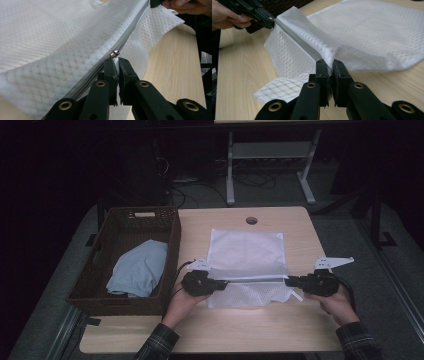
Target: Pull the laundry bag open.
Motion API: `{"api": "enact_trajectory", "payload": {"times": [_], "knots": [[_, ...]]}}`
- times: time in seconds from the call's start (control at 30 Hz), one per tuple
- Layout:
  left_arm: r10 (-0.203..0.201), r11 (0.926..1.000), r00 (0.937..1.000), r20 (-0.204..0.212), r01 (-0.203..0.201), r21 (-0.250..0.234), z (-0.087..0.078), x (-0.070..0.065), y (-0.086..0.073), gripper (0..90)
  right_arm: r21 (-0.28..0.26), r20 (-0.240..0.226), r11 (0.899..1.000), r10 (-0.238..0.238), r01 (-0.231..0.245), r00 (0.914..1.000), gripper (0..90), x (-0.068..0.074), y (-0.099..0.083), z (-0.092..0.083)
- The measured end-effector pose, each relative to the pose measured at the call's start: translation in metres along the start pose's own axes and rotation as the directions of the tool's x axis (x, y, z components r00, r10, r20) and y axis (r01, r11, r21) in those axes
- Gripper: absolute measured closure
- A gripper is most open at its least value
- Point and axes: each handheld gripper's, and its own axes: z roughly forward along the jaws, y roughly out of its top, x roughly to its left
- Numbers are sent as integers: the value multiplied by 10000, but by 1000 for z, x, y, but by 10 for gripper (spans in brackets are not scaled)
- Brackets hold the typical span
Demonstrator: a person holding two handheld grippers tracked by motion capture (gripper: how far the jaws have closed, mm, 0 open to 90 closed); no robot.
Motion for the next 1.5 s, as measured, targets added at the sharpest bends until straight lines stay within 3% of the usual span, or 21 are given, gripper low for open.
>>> {"api": "enact_trajectory", "payload": {"times": [0.47,1.0,1.5], "knots": [[5,10000,9990,-444,-4,21,-2,3,-1,863,-6,215,10000,17,-17,9998,837,-4,-1,-4],[-274,9996,9966,-774,273,-24,-5,8,-4,863,-110,815,9996,266,-258,9963,838,-16,-4,-16],[-499,9987,9922,-1143,505,23,-7,12,-6,864,-126,1083,9994,331,-320,9936,838,-21,-6,-21]]}}
